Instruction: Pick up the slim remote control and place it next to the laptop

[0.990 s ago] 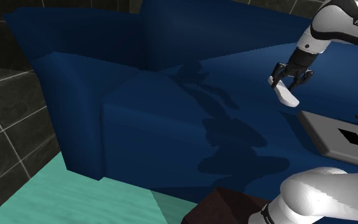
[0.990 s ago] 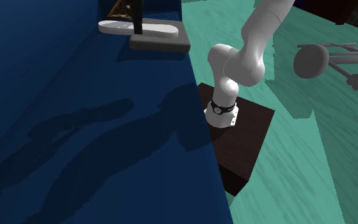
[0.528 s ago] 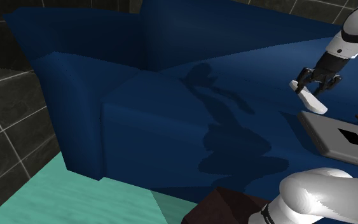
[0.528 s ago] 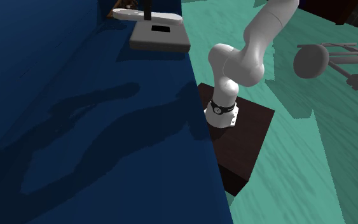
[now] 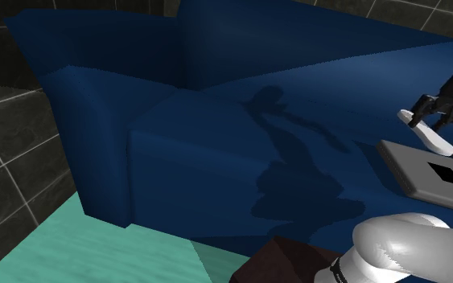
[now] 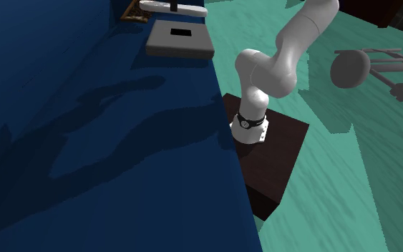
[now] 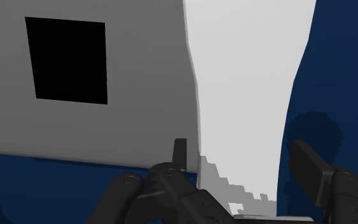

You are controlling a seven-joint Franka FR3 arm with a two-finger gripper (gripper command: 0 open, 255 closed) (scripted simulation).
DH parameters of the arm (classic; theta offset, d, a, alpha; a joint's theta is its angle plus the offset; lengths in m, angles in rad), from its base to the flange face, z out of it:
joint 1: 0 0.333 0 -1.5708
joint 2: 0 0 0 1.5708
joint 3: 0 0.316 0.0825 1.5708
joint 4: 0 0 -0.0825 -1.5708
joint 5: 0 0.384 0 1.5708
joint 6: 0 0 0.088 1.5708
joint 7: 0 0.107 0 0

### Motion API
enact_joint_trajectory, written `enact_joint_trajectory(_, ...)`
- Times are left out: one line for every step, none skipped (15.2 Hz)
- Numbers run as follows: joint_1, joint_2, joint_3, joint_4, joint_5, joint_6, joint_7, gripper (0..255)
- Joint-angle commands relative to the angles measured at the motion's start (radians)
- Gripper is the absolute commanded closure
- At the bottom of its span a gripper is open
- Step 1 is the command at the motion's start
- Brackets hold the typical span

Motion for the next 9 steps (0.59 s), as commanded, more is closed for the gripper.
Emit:
enact_joint_trajectory(-0.012,-0.019,-0.038,0.007,-0.031,-0.013,-0.049,255)
enact_joint_trajectory(-0.015,-0.021,-0.058,0.017,-0.044,-0.018,-0.073,255)
enact_joint_trajectory(-0.018,-0.023,-0.078,0.029,-0.058,-0.024,-0.096,255)
enact_joint_trajectory(-0.021,-0.023,-0.098,0.041,-0.071,-0.029,-0.12,255)
enact_joint_trajectory(-0.022,-0.023,-0.118,0.055,-0.085,-0.034,-0.144,255)
enact_joint_trajectory(-0.023,-0.022,-0.139,0.07,-0.098,-0.039,-0.168,255)
enact_joint_trajectory(-0.023,-0.02,-0.16,0.085,-0.111,-0.044,-0.193,255)
enact_joint_trajectory(-0.023,-0.017,-0.182,0.102,-0.123,-0.048,-0.217,255)
enact_joint_trajectory(-0.022,-0.013,-0.203,0.12,-0.135,-0.052,-0.242,255)
